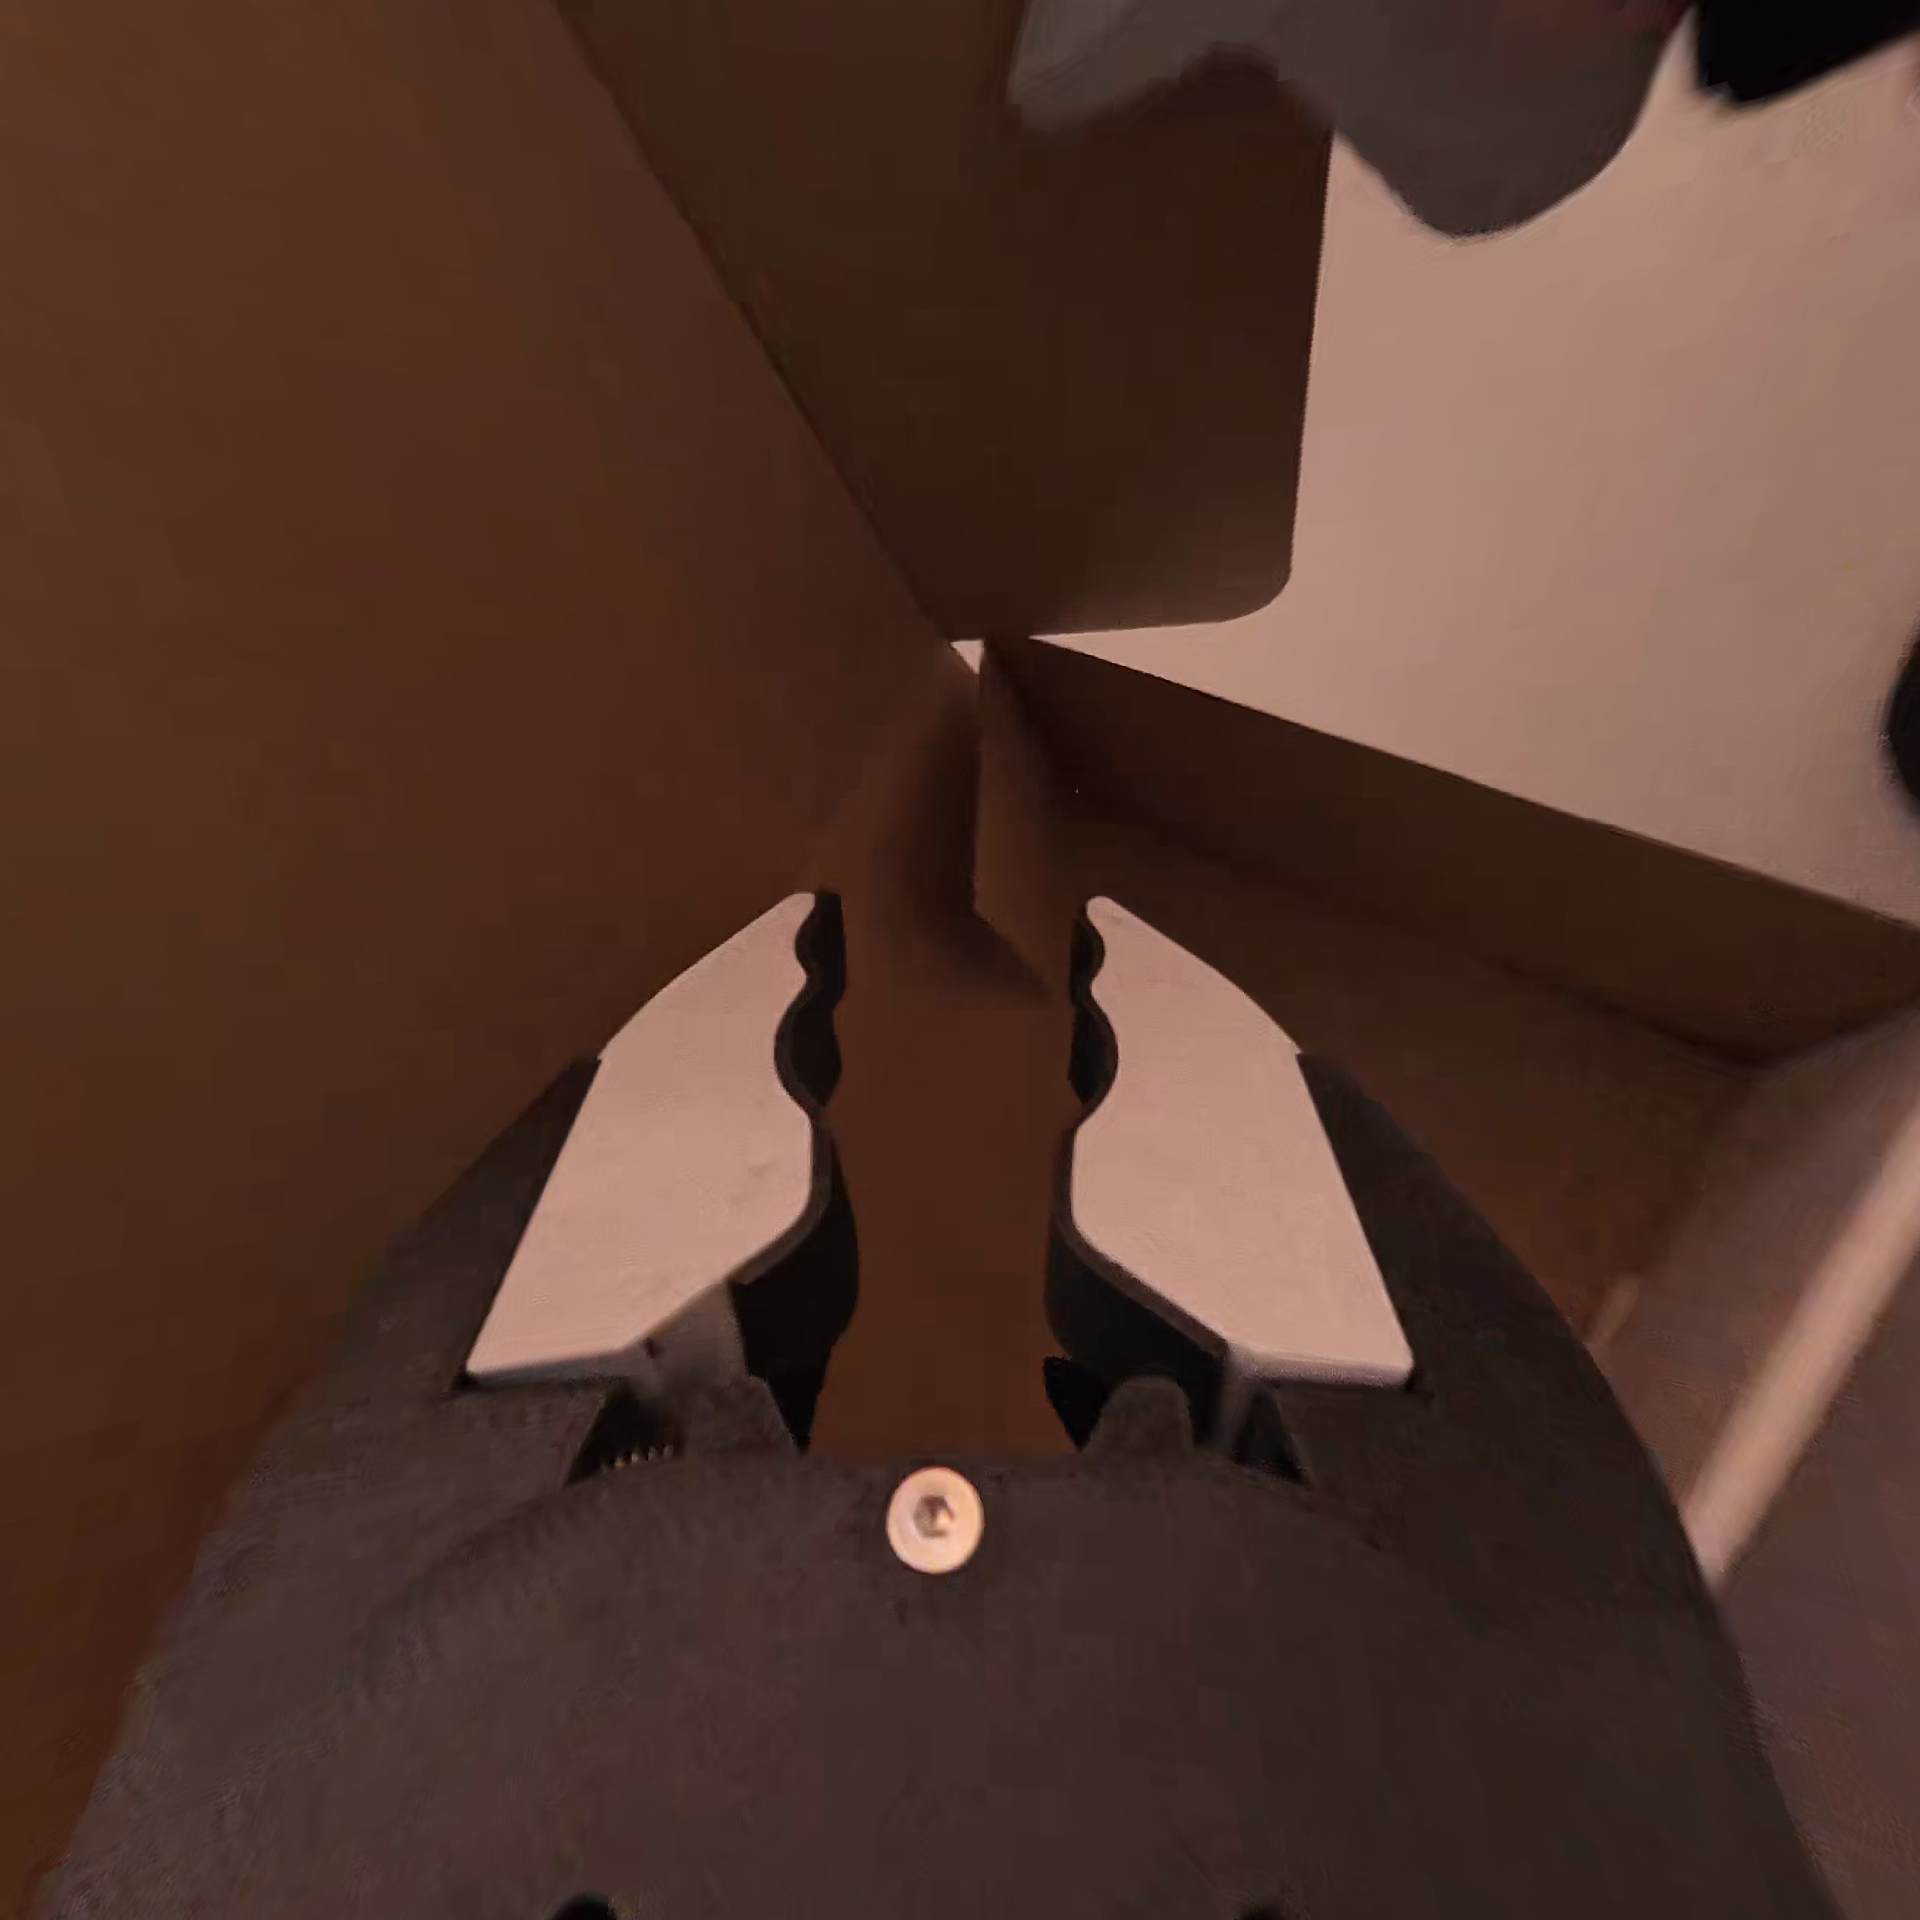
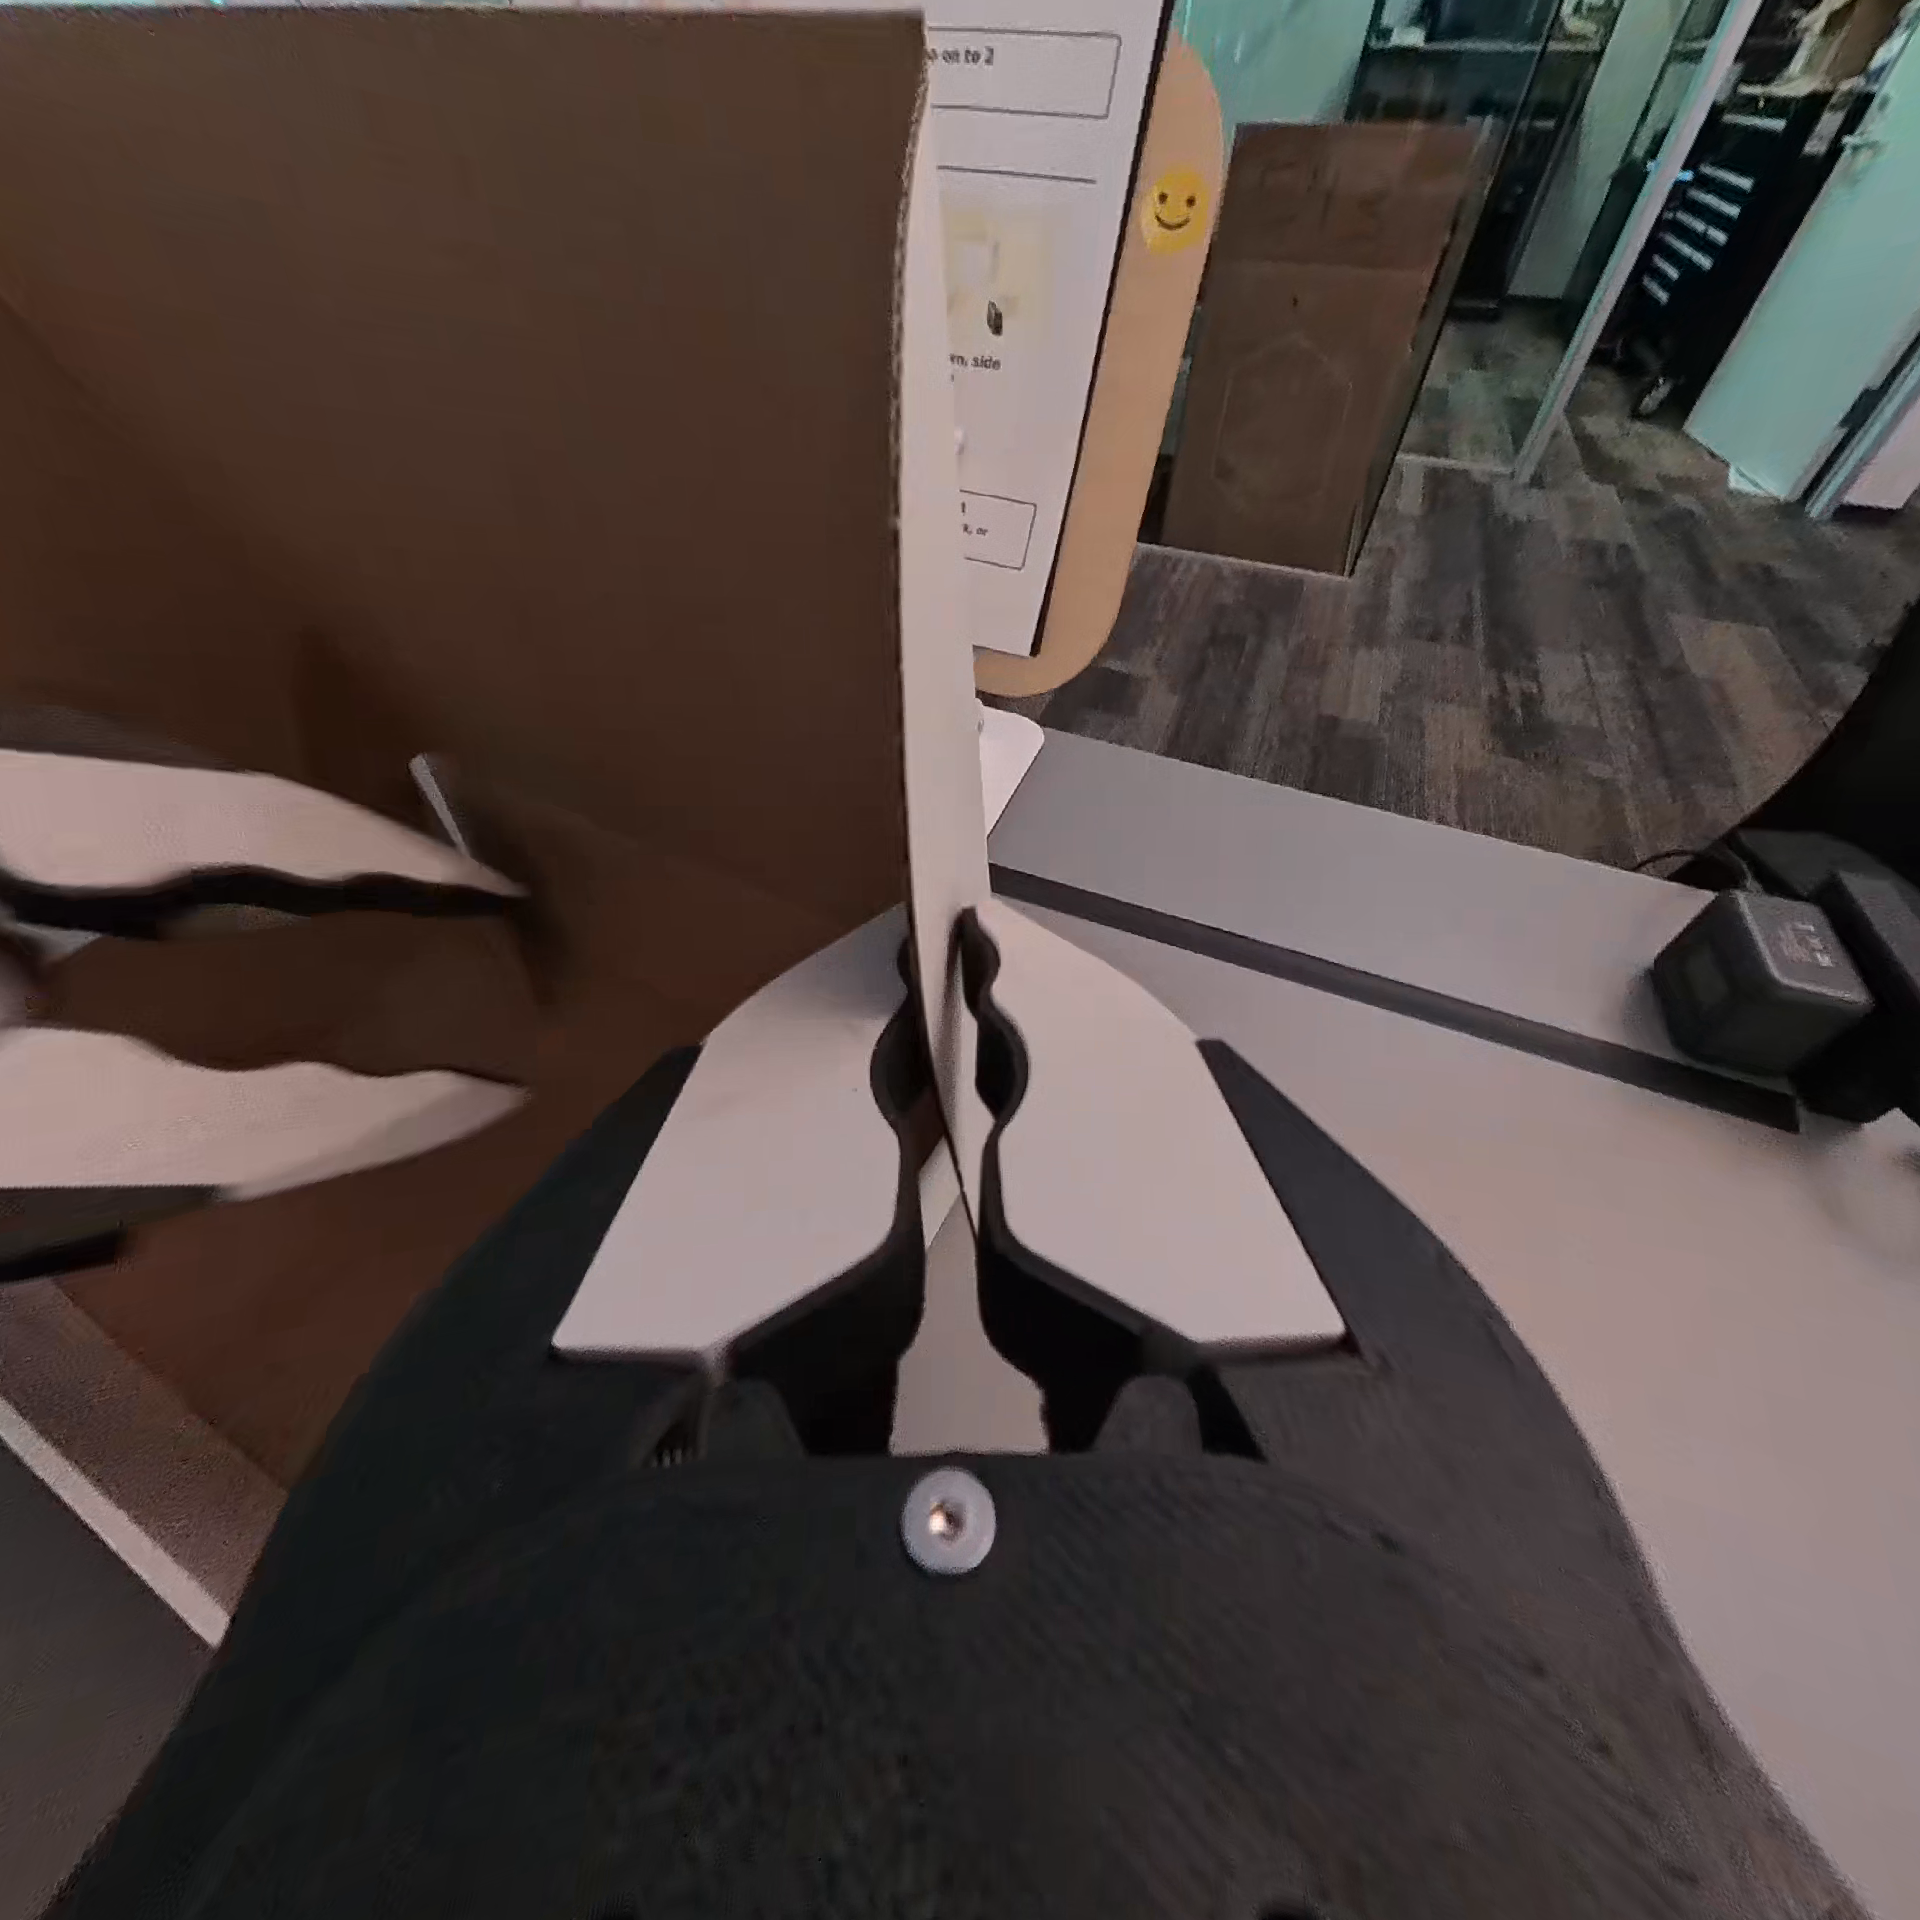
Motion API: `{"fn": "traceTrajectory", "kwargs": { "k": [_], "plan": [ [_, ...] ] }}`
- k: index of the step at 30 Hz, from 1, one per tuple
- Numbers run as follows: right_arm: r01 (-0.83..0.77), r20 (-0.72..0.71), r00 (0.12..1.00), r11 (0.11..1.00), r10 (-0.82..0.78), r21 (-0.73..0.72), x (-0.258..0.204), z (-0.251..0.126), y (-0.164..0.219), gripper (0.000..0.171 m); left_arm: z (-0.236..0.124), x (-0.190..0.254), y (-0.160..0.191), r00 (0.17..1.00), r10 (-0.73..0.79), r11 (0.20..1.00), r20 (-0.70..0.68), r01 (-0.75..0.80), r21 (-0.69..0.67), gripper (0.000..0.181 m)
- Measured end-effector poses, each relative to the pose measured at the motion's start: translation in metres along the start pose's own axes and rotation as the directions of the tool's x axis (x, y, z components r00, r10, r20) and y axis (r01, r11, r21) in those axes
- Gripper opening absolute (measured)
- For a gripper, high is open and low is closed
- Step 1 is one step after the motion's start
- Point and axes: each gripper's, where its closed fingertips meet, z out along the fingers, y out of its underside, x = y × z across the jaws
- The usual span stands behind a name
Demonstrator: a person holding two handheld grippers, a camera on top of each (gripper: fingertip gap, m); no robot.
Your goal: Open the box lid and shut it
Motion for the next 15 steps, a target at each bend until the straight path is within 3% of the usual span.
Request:
{"fn": "traceTrajectory", "kwargs": {
  "k": [2, 7, 10, 11, 15],
  "plan": [
    [0.0, -0.008, 1.0, 1.0, 0.0, -0.017, 0.0, 0.001, 0.0, 0.004, 0.032, 0.007, 0.003, 0.997, 0.052, 0.998, -0.055, -0.054, -0.036, 0.031],
    [-0.028, -0.019, 0.999, 0.997, 0.026, -0.065, 0.003, 0.004, 0.003, 0.003, 0.083, 0.006, 0.023, 0.996, 0.065, 0.984, -0.059, -0.073, -0.16, 0.032],
    [-0.061, -0.01, 0.998, 0.994, 0.06, -0.094, 0.004, 0.003, 0.001, 0.004, 0.101, 0.001, 0.04, 0.994, 0.108, 0.964, -0.025, -0.111, -0.242, 0.025],
    [-0.067, -0.013, 0.998, 0.992, 0.066, -0.103, 0.005, 0.002, 0.0, 0.003, 0.105, 0.0, 0.044, 0.993, 0.113, 0.962, -0.021, -0.115, -0.249, 0.015],
    [-0.104, -0.019, 0.995, 0.982, 0.103, -0.156, 0.009, 0.002, -0.002, 0.003, 0.111, -0.007, 0.047, 0.998, 0.066, 0.969, 0.014, -0.061, -0.239, 0.014]
  ]
}}
